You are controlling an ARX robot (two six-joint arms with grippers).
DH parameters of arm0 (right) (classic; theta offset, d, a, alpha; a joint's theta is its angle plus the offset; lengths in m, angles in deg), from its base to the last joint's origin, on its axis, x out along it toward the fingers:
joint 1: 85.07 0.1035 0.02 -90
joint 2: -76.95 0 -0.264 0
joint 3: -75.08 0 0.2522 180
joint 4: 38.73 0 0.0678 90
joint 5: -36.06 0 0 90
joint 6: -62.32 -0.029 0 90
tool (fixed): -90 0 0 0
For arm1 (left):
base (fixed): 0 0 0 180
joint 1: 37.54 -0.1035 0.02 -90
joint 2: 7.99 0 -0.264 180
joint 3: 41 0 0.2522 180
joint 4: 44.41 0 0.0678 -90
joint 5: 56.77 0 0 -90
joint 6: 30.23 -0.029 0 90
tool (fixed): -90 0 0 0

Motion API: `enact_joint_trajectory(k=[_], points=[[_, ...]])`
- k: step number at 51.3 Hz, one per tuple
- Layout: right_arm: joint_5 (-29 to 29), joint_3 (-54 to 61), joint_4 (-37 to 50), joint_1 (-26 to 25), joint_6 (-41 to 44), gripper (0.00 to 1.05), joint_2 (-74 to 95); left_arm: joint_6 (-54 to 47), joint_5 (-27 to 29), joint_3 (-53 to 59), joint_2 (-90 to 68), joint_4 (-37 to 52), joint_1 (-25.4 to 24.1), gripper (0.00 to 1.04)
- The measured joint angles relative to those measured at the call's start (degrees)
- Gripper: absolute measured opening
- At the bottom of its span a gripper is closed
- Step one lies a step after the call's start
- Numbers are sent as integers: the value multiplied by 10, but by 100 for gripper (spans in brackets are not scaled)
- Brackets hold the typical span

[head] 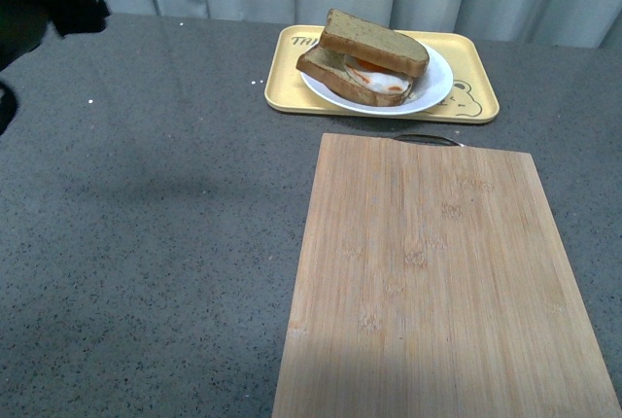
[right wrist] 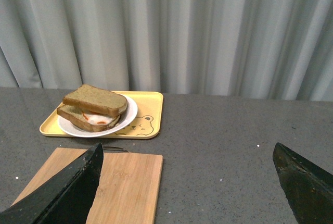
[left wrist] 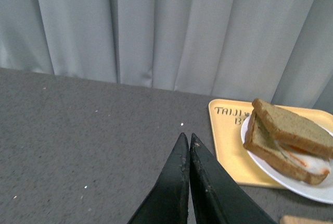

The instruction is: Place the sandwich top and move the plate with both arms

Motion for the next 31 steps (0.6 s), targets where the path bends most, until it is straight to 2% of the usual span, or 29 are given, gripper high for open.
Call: enact_joint_trajectory(k=[11, 31], points=[[0, 0, 0, 0, 0, 95, 0, -15, -39, 94, 87, 0, -32, 4], [0, 0, 0, 0, 0, 95, 0, -20, -103, 220, 321, -109, -98, 4]])
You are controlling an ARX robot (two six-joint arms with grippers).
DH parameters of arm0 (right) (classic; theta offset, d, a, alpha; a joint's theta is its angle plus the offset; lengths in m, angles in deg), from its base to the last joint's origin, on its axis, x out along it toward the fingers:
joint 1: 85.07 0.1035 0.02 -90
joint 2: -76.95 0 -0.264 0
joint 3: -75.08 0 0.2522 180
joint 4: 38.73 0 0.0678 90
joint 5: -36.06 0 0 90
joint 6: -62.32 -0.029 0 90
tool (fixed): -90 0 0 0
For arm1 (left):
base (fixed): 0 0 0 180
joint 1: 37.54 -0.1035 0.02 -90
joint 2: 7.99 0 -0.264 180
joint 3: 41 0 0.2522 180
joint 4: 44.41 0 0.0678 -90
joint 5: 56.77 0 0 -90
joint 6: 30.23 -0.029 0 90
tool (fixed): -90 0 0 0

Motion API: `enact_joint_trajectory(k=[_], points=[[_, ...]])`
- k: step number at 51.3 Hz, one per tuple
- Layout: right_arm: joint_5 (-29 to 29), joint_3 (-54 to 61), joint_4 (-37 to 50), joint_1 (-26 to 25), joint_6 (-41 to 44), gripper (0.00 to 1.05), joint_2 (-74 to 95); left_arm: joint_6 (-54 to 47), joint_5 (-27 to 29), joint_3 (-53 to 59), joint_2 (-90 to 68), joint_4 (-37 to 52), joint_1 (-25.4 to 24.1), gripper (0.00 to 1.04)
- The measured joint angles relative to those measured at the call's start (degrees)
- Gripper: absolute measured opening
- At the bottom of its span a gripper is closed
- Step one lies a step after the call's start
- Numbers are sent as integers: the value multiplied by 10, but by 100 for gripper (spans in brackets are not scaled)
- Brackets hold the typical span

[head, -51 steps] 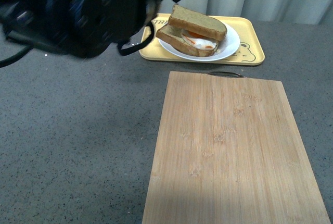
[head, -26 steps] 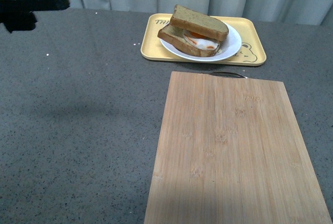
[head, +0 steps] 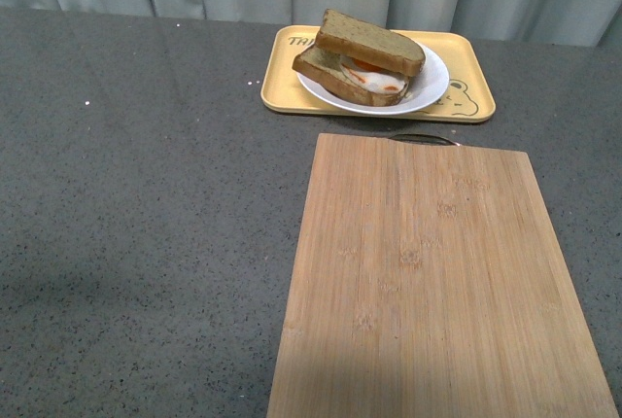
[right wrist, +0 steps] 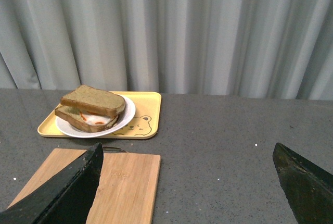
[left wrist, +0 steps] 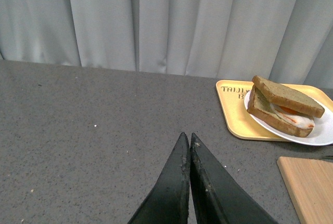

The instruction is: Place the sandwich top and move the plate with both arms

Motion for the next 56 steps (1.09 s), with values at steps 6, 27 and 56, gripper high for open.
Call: enact_joint_trajectory(k=[6, 27, 56], points=[[0, 0, 0, 0, 0, 95, 0, -1, -9, 22, 57, -35, -13, 4], [0, 0, 0, 0, 0, 95, 0, -2, -60, 63, 263, -198, -66, 4], [0, 0, 0, 0, 0, 95, 0, -2, -60, 64, 474, -389, -66, 4]])
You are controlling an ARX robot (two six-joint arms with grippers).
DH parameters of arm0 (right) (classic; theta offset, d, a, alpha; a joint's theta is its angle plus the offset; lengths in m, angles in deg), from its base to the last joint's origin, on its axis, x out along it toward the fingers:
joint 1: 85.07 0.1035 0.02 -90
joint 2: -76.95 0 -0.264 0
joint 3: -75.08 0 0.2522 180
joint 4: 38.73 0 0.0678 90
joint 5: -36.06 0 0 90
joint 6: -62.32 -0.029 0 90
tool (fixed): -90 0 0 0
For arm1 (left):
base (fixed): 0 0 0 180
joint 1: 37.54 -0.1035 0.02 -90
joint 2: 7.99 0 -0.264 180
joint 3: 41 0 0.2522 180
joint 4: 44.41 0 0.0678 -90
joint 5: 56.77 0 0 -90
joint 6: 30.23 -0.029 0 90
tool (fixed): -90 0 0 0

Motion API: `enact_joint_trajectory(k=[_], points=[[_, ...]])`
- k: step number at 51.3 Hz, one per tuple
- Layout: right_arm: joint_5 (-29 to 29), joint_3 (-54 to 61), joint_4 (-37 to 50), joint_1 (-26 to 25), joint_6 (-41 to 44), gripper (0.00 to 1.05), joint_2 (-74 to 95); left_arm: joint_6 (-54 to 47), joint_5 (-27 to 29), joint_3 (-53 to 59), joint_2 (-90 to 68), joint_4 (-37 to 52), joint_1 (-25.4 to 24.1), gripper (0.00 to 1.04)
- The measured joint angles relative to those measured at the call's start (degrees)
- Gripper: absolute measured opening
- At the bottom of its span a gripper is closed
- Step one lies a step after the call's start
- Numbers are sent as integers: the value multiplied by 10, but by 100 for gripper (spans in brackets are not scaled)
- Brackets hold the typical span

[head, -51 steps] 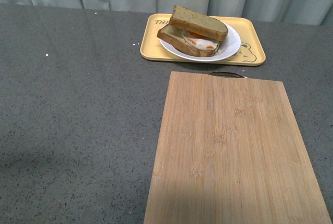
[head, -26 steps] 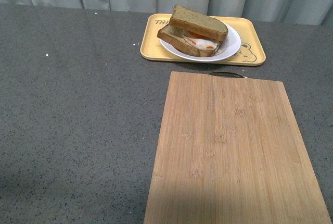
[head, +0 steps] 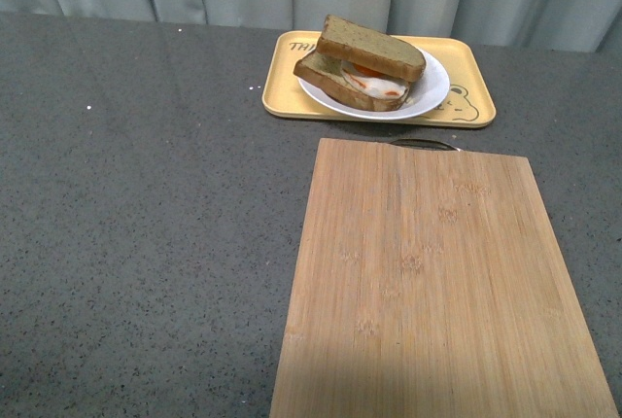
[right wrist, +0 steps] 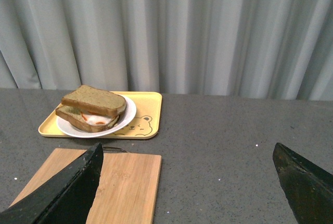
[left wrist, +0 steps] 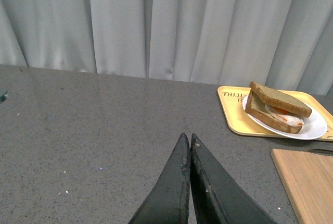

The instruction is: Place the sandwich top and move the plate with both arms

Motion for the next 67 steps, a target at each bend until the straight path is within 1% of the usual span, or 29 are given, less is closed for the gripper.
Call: enact_joint_trajectory(k=[12, 32, 33, 36, 45, 67], points=[[0, 0, 0, 0, 0, 95, 0, 0, 0, 0, 63, -62, 0, 4], [0, 0, 0, 0, 0, 95, 0, 0, 0, 0, 118, -117, 0, 4], [0, 0, 0, 0, 0, 95, 0, 0, 0, 0, 129, -128, 0, 4], [0, 0, 0, 0, 0, 95, 0, 0, -1, 0, 188, -208, 0, 4], [0, 0, 0, 0, 0, 95, 0, 0, -1, 0, 215, -217, 0, 4], [0, 0, 0, 0, 0, 95, 0, 0, -1, 0, 216, -218, 0, 70]])
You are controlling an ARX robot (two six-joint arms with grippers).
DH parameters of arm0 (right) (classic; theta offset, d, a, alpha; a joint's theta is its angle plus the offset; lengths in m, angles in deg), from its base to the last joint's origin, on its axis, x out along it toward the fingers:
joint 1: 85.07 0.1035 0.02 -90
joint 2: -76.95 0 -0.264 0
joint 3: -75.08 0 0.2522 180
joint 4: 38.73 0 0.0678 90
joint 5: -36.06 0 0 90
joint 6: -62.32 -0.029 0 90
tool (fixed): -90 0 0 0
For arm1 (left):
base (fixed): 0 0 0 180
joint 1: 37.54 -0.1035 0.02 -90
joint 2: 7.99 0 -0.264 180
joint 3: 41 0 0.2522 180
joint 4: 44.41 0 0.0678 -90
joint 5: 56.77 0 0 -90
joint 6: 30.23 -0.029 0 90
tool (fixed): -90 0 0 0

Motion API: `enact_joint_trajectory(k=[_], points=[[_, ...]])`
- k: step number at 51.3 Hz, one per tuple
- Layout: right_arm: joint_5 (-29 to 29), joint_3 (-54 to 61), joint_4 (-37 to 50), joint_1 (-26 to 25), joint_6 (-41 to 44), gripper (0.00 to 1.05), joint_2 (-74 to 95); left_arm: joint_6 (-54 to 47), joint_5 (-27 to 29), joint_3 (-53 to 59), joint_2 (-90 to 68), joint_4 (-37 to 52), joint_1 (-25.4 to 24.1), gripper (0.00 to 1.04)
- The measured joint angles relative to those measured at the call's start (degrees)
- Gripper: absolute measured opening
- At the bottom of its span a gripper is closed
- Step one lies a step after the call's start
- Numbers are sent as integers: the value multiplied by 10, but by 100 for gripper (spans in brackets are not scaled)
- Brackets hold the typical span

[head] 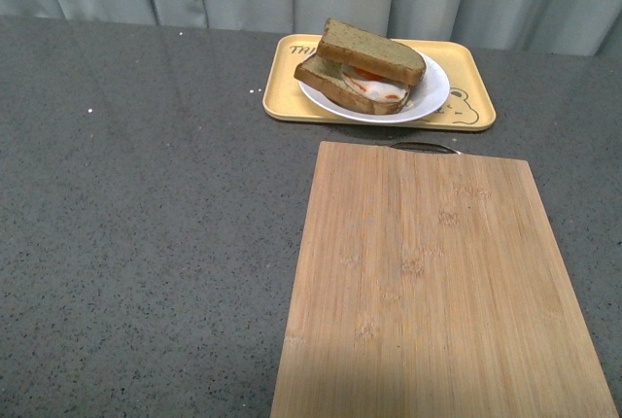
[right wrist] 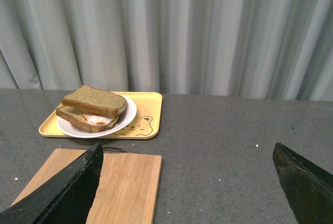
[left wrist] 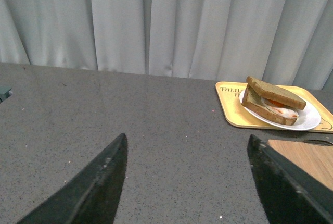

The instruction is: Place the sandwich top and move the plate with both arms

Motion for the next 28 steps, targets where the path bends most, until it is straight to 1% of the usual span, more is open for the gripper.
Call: enact_joint_trajectory(k=[4, 7, 8, 11, 28], points=[[0, 0, 0, 0, 0, 95, 0, 0, 0, 0, 0, 0, 0, 88], [0, 0, 0, 0, 0, 95, 0, 0, 0, 0, 0, 0, 0, 98], [0, 0, 0, 0, 0, 95, 0, 0, 0, 0, 0, 0, 0, 100], [0, 0, 0, 0, 0, 95, 0, 0, 0, 0, 0, 0, 0, 98], [0, 0, 0, 0, 0, 95, 0, 0, 0, 0, 0, 0, 0, 98]])
